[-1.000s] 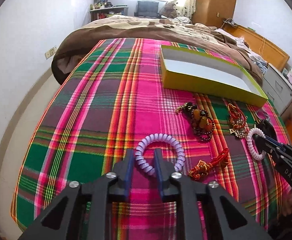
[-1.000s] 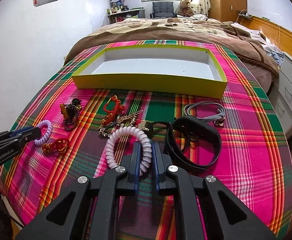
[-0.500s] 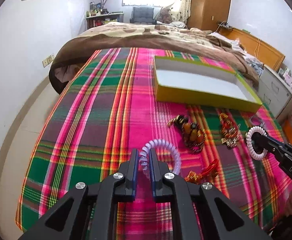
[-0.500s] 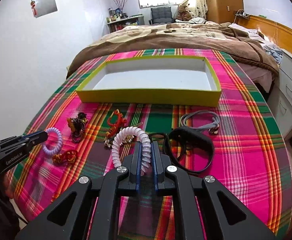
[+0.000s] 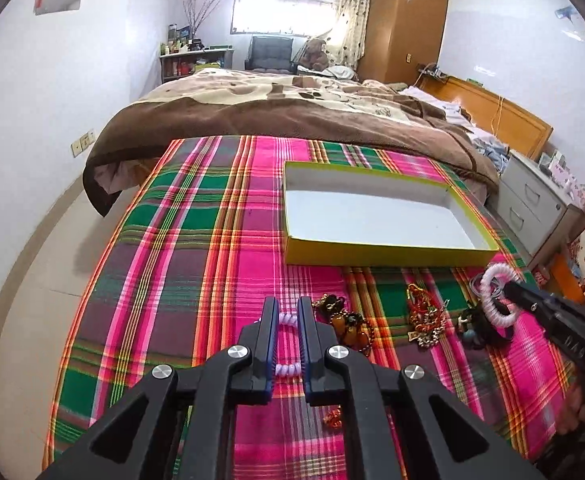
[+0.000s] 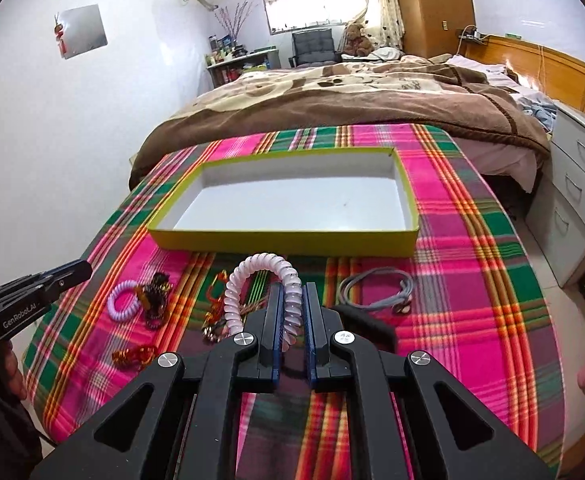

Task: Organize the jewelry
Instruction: 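Carry both coil bracelets into the yellow box and open both tools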

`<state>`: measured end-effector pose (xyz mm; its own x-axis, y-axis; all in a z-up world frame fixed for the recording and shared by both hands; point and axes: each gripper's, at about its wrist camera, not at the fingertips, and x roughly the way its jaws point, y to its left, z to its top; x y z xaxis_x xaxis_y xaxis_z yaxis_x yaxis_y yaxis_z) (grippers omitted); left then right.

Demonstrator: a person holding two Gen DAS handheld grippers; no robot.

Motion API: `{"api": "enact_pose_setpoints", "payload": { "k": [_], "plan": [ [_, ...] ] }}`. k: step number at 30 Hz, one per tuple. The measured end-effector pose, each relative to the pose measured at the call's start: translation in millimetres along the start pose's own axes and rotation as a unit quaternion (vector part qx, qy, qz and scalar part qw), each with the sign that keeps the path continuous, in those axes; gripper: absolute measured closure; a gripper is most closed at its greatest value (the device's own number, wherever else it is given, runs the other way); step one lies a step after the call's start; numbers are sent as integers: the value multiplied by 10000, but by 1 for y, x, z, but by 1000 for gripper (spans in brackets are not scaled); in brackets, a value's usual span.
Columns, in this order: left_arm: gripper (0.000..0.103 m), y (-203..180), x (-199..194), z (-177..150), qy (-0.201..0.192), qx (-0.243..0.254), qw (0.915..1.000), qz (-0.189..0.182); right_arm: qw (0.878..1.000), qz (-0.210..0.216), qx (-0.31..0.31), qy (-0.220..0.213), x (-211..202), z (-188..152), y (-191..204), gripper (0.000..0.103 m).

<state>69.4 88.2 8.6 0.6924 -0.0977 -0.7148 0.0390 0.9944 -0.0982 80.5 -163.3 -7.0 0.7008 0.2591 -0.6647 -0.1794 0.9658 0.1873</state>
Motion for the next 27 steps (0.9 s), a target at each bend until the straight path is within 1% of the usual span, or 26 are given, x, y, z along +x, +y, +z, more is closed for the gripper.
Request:
{"api": "enact_pose_setpoints", "payload": {
  "k": [3,4,6,7,8,9,12,14,16,17,18,19,22,27],
  "plan": [
    [94,7,16,-6,304,-85,9995,99,10000,14,-8,39,3,-1,0,94],
    [93,9,22,-8,419,-93,9989,169,10000,19,-10,52,4,-2,0,94],
    [89,11,29,-13,525,-24,9978,401,10000,40,1,73,5,-2,0,94],
    [80,13,33,-15,598,-50,9972,439,10000,43,4,79,5,-2,0,94],
    [71,14,36,-17,632,-73,9972,400,10000,41,-3,82,6,-2,1,94],
    [68,16,38,-18,667,-89,9970,378,10000,43,-8,84,6,-1,1,94],
    [67,15,48,-20,771,-6,9958,485,9999,49,-19,95,8,0,2,94],
    [67,13,51,-20,767,70,9955,557,9999,48,-23,92,8,0,2,94],
    [68,12,53,-20,747,120,9953,602,9999,44,-24,100,8,0,2,94],
    [73,11,53,-20,746,161,9952,610,9999,41,-19,103,8,1,2,94],
    [80,10,53,-20,735,196,9952,612,9999,44,-16,107,8,1,2,94],
    [93,10,53,-19,735,211,9951,628,9999,40,-15,112,8,1,2,94],
    [93,9,52,-18,732,249,9948,665,9999,33,-6,119,9,3,1,94],
    [94,9,44,-10,602,217,9966,521,9999,14,18,103,10,7,-1,94]
  ]
}}
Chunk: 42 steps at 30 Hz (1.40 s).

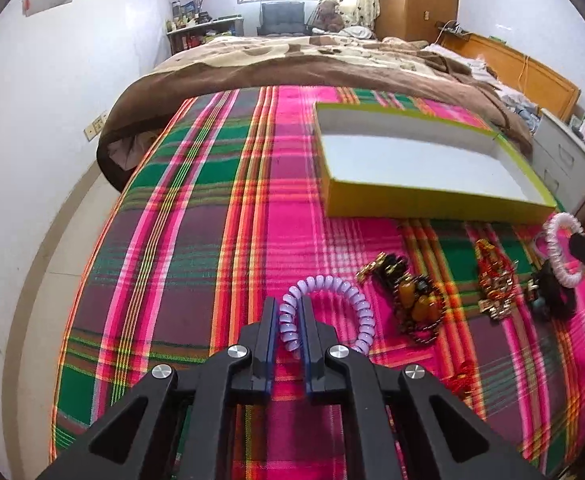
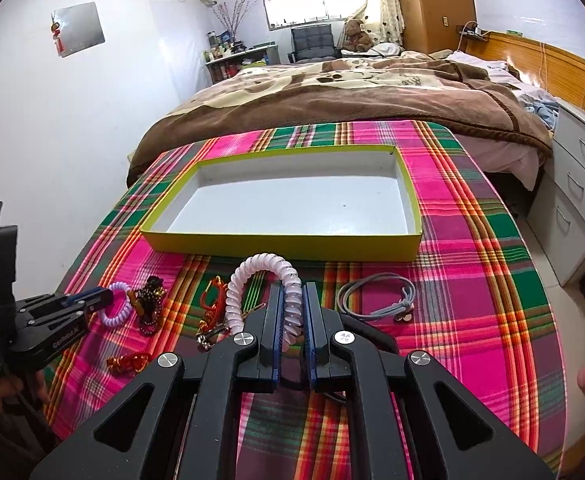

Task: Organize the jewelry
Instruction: 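Carry both coil bracelets into the yellow box and open both tools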

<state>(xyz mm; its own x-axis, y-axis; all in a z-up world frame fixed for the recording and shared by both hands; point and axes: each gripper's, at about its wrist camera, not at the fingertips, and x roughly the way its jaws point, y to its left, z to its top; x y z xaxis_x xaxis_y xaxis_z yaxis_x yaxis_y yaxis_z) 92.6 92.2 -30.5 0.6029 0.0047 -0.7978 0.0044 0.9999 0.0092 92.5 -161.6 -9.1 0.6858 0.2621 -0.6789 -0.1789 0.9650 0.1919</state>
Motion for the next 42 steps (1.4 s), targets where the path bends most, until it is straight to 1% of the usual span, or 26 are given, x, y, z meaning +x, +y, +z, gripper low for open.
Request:
{"api": "enact_pose_setpoints", "payload": {
  "k": [3,7,11,15,18,21,25,28,31,36,42],
  "plan": [
    [94,2,-10,9,-129,-24,9998,-131,10000,-14,12,-34,-1,4,-2,94],
    [94,0,-27,31,-441,-70,9984,-341,9999,-64,56,-119,-2,15,-6,94],
    [93,-6,-27,56,-618,-62,9968,-496,9996,-173,45,-228,2,35,-13,94],
    [93,-14,-18,85,-739,-134,9943,-759,9994,-270,27,-224,13,56,-21,94],
    [93,-21,-10,100,-796,-97,9937,-783,9992,-357,22,-200,27,68,-27,94],
    [93,-24,8,114,-685,-221,9927,-968,9991,-416,71,-86,44,78,-35,94],
    [93,-31,31,125,-620,-212,9942,-857,9987,-495,67,130,69,86,-43,94],
    [93,-32,54,134,-421,-327,9937,-985,9979,-581,65,260,83,89,-47,94],
    [93,-38,67,137,-383,-221,9953,-857,9973,-640,24,368,95,92,-51,94],
    [93,-39,88,141,-140,-263,9959,-850,9963,-705,-53,494,108,94,-53,94],
    [93,-42,102,141,-9,-196,9968,-776,9952,-760,-160,595,119,94,-51,93]
  ]
}}
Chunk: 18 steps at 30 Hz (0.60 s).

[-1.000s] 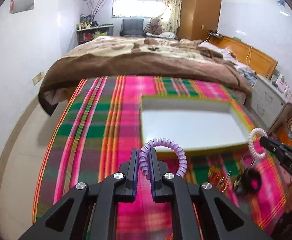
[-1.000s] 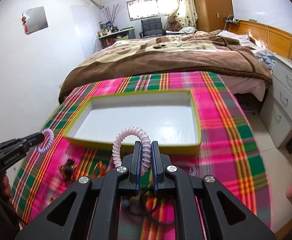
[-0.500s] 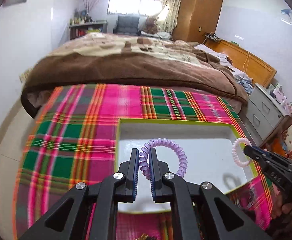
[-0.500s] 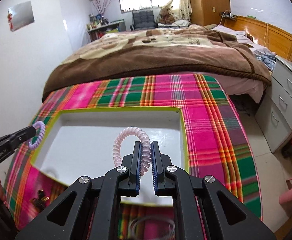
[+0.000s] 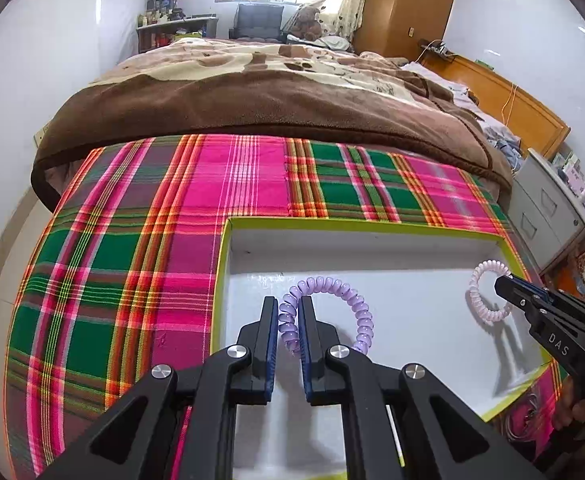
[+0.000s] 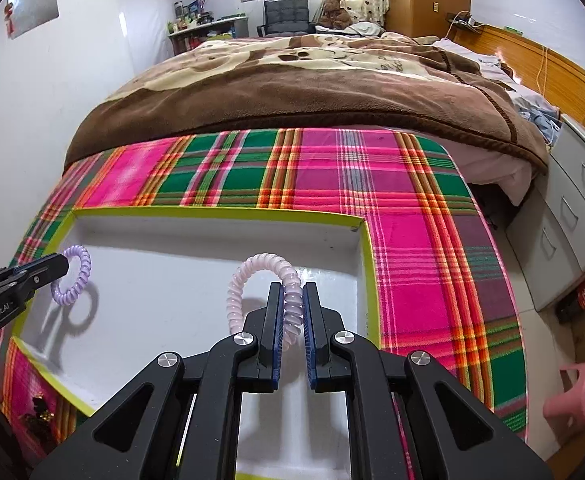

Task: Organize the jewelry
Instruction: 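Carry both coil bracelets into the yellow box and open both tools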

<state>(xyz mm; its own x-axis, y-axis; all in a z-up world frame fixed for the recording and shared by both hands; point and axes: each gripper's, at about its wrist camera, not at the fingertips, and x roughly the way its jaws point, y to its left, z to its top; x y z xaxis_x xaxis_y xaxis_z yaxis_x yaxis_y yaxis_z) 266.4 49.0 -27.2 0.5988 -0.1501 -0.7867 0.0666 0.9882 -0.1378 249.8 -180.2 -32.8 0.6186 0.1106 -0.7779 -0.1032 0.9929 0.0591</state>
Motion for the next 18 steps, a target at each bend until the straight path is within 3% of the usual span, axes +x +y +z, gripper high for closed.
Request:
{"api": "enact_pose_setpoints", "payload": {
  "k": [14,18],
  "plan": [
    [92,-1,9,-3,136,-27,9999,-14,9999,-57,7,93,8,0,0,93],
    [79,0,8,-4,147,-98,9998,-66,10000,-12,24,60,7,0,-2,85]
  ]
}}
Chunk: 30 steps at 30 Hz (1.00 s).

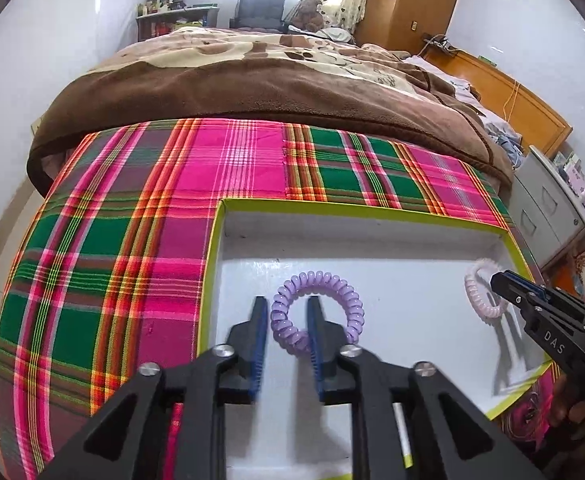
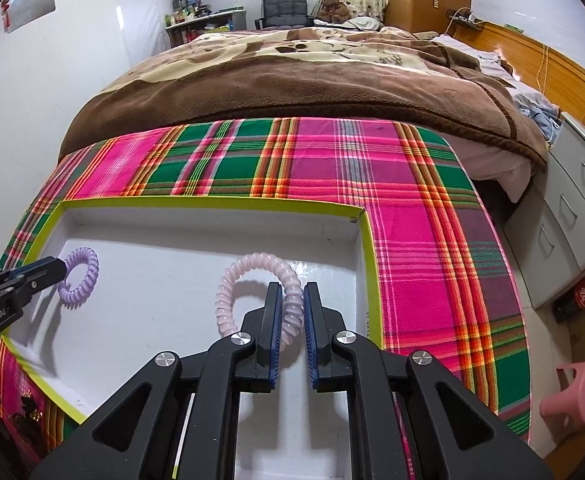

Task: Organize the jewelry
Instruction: 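Carry both coil bracelets into the yellow box and open both tools, then withdraw both tools from the box toward the remaining jewelry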

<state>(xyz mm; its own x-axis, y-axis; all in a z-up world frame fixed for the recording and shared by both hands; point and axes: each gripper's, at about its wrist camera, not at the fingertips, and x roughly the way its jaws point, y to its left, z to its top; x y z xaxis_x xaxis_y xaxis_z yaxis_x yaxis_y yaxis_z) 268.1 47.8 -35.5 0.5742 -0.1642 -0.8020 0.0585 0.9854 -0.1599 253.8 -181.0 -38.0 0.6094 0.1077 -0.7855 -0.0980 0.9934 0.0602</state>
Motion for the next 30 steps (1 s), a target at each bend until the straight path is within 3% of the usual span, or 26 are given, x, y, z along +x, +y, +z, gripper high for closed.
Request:
{"api": "enact_pose_setpoints", "payload": {
  "k": [4,9,12,18,30],
  "plan": [
    [76,-3,-7,-2,-62,49,10000,-52,10000,-5,10,-51,-3,-1,-1,67],
    [75,-6,-21,-5,-208,102,9997,-101,9999,37,46,-108,-10,-3,-1,67],
    [66,-7,-31,-8,-263,138,9995,-136,9998,81,48,-165,-18,-5,0,67],
    [65,-6,-57,-21,-431,97,9988,-191,9992,201,72,-342,-43,-14,-1,67],
    [60,-5,-122,-72,-778,183,9960,-392,9970,530,94,-562,-100,-69,-7,67]
  ]
}}
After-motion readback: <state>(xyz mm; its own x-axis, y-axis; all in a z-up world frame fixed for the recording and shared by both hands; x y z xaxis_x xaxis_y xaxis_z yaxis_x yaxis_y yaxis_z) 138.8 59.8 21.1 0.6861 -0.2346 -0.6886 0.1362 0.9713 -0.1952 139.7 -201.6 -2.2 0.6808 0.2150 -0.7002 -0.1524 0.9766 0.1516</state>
